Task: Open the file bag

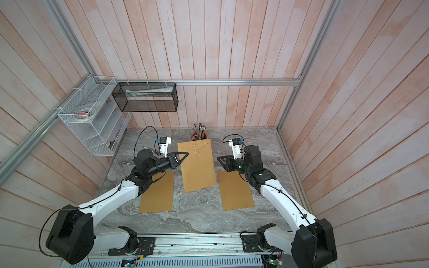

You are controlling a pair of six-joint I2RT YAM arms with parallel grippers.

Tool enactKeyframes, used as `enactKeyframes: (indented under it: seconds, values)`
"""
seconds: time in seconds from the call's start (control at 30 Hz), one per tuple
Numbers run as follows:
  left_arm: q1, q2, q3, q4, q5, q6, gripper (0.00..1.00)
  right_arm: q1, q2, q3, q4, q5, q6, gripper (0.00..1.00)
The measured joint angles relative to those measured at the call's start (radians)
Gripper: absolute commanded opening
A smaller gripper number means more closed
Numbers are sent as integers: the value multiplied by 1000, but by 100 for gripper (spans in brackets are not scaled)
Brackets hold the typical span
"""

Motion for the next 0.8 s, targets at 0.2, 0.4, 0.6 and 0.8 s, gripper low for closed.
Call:
enactKeyframes:
  seconds: [0.2, 0.4, 0.6, 0.8]
  values:
    - [-20, 7, 12, -27, -21, 4, 0, 133, 49, 84, -19, 115, -23, 23]
    - [-37, 15, 21, -32, -22, 7, 0, 208, 146, 148, -26, 177, -41, 21]
    - [-42, 15, 21, -34, -26, 10, 0, 226, 201, 178, -32, 192, -52, 21]
    - [-42, 15, 21, -39, -36, 10, 0, 229, 210, 187, -32, 195, -54, 21]
